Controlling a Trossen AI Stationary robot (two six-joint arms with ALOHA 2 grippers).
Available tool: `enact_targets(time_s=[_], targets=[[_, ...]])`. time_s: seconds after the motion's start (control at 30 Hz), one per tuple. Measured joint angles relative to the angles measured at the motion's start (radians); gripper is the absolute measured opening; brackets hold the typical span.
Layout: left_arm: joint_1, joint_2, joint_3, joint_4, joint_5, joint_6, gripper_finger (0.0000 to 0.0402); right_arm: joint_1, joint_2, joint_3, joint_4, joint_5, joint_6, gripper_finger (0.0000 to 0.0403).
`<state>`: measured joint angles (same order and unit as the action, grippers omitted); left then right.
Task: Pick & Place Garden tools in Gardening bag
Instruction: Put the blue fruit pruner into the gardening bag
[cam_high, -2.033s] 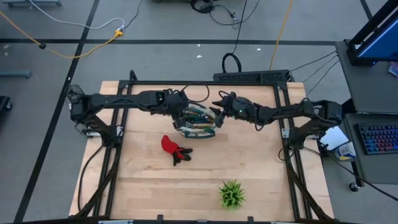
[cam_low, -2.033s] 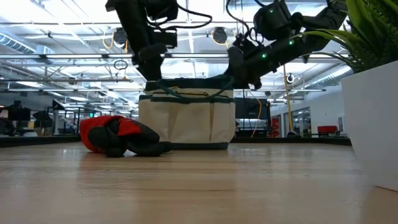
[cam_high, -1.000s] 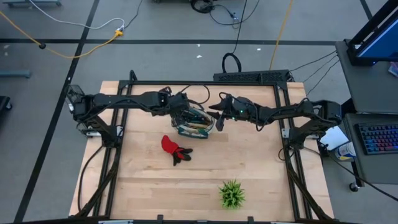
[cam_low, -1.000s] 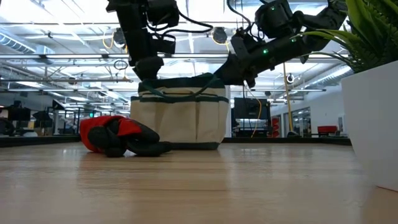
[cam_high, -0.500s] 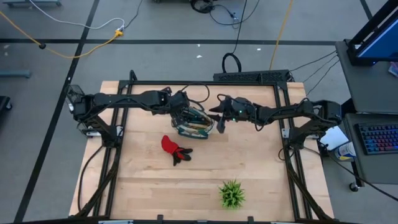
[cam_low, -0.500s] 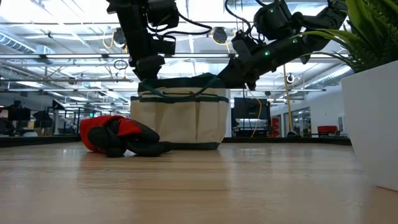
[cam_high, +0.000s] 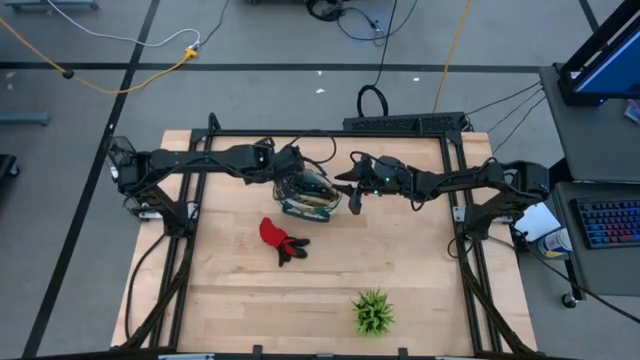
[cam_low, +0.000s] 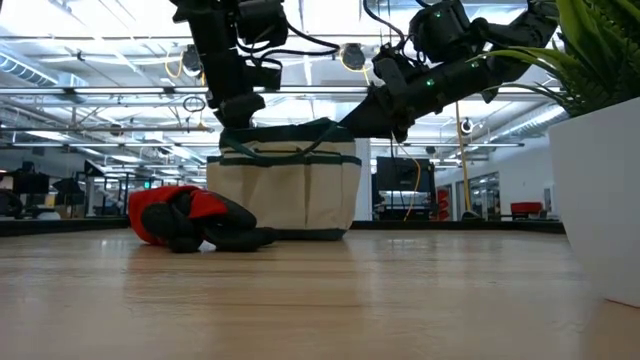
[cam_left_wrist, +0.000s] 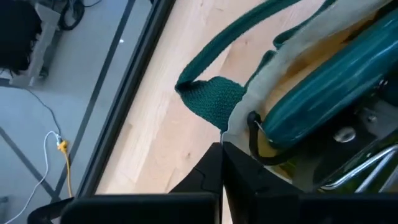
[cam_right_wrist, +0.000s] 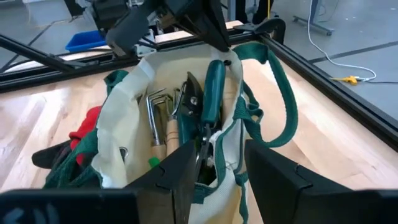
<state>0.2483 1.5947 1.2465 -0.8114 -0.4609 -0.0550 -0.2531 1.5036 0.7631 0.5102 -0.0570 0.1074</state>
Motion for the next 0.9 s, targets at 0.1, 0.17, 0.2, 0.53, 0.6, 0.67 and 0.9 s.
enact_targets(time_s=[0.1, 0.17, 0.2, 0.53, 0.6, 0.67, 0.9], targets=[[-0.018, -0.005, 0.000, 0.016, -0.004, -0.005, 0.0005, 0.000, 0.000, 0.000, -0.009, 0.000, -0.013, 0.0132], [-0.035, -0.017, -0.001, 0.024, -0.004, -0.022, 0.0005, 0.000, 0.000, 0.000, -0.020, 0.000, -0.021, 0.0132], [-0.046, -0.022, -0.001, 0.030, -0.007, -0.030, 0.0004, 0.000, 0.000, 0.000, -0.024, 0.000, -0.022, 0.0132], [-0.109, -0.002, -0.001, 0.021, -0.079, -0.061, 0.0002, 0.000, 0.000, 0.000, -0.014, 0.002, -0.015, 0.0132], [-0.117, -0.004, 0.000, 0.023, -0.127, -0.077, 0.0002, 0.000, 0.000, 0.000, -0.014, 0.002, -0.015, 0.0132], [-0.112, -0.004, 0.000, 0.023, -0.118, -0.046, 0.0003, 0.000, 0.000, 0.000, -0.022, 0.003, -0.015, 0.0132], [-0.116, -0.006, 0.000, 0.023, -0.006, -0.026, 0.0003, 0.000, 0.000, 0.000, -0.030, 0.003, -0.015, 0.0132]])
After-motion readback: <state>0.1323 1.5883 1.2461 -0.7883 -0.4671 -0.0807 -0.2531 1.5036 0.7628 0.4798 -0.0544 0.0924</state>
